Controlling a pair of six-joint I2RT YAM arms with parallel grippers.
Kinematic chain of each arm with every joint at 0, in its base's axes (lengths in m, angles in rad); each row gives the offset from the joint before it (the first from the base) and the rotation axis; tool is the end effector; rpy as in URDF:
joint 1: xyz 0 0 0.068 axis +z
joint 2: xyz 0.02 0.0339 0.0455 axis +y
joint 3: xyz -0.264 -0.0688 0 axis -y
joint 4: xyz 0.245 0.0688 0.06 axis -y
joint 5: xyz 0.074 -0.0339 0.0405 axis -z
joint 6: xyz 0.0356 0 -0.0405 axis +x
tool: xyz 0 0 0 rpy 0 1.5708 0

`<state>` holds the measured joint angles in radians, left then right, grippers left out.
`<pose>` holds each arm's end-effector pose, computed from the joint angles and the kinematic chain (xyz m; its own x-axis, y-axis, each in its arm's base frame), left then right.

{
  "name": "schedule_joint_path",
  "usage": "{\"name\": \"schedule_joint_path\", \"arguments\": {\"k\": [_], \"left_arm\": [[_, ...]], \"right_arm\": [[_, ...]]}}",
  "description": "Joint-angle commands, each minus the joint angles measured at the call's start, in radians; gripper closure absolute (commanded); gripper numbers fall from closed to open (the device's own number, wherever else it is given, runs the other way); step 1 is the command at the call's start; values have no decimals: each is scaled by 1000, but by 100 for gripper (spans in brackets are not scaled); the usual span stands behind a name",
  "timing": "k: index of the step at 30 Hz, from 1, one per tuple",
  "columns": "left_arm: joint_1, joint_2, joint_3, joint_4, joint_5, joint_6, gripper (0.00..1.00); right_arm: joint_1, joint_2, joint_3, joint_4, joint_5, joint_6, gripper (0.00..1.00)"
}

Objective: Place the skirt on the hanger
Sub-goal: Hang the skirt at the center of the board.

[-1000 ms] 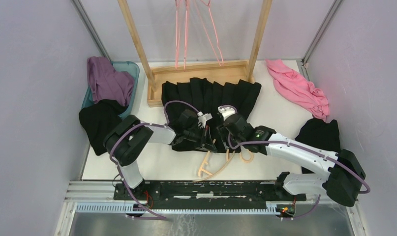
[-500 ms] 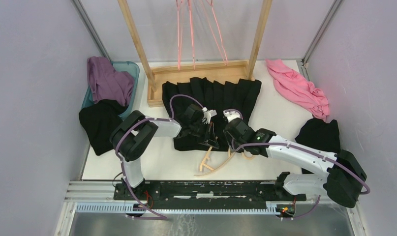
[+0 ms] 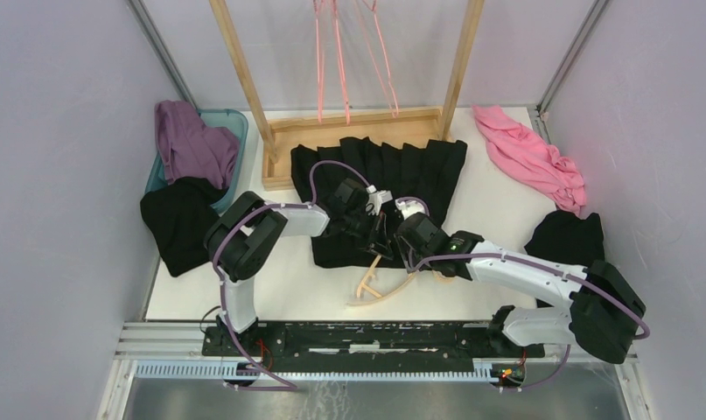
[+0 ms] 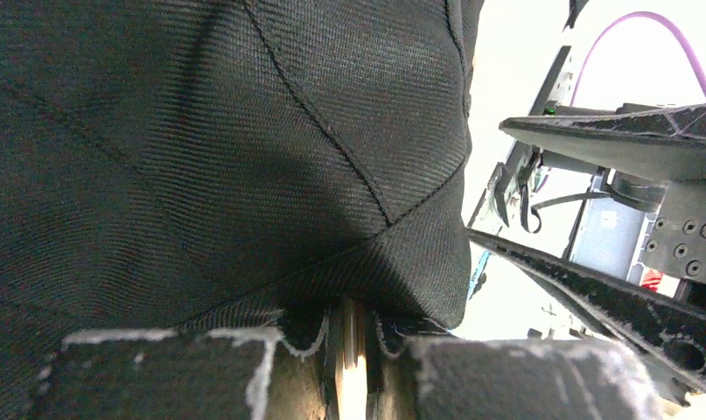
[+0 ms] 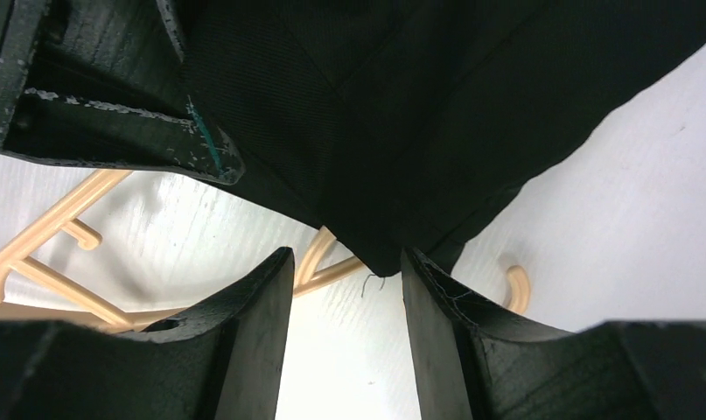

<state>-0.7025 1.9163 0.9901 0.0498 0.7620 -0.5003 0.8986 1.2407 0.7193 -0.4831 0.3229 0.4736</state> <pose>0.2653 -0.2568 0.1255 -0.9006 0.3077 -0.3070 0.4247 0.4722 -0.7725 0.1549 0.1765 0.2023 -0.7577 -0.2575 -0.5996 -0.3263 0.9452 0.0064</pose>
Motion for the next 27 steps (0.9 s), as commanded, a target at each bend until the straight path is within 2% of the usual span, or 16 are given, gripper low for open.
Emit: {"name": "schedule_joint_path", "arguments": {"k": [1, 5, 6, 8, 9, 15, 22, 27], "left_arm": [[3, 15, 72, -25, 13, 97, 85], [3, 18, 101, -71, -8, 142, 80], [3, 18, 105, -78, -14, 147, 75], [5, 21, 110, -87, -18, 156, 54], [5, 20, 108, -87, -18, 158, 51], [5, -21, 64, -69, -25, 152, 48], [5, -112, 29, -94, -145, 135, 48], [5, -190, -18, -59, -176, 99, 47]], "right_arm": [[-2, 25, 34, 55, 32, 4, 45], [-9, 34, 45, 65, 54, 11, 44], [-12, 39, 47, 70, 55, 11, 44], [-22, 45, 49, 83, 52, 11, 44], [-30, 48, 50, 91, 45, 11, 44], [-69, 58, 49, 114, 3, 12, 44], [-77, 44, 46, 104, -52, -1, 48], [-77, 38, 39, 135, -172, -26, 50]]}}
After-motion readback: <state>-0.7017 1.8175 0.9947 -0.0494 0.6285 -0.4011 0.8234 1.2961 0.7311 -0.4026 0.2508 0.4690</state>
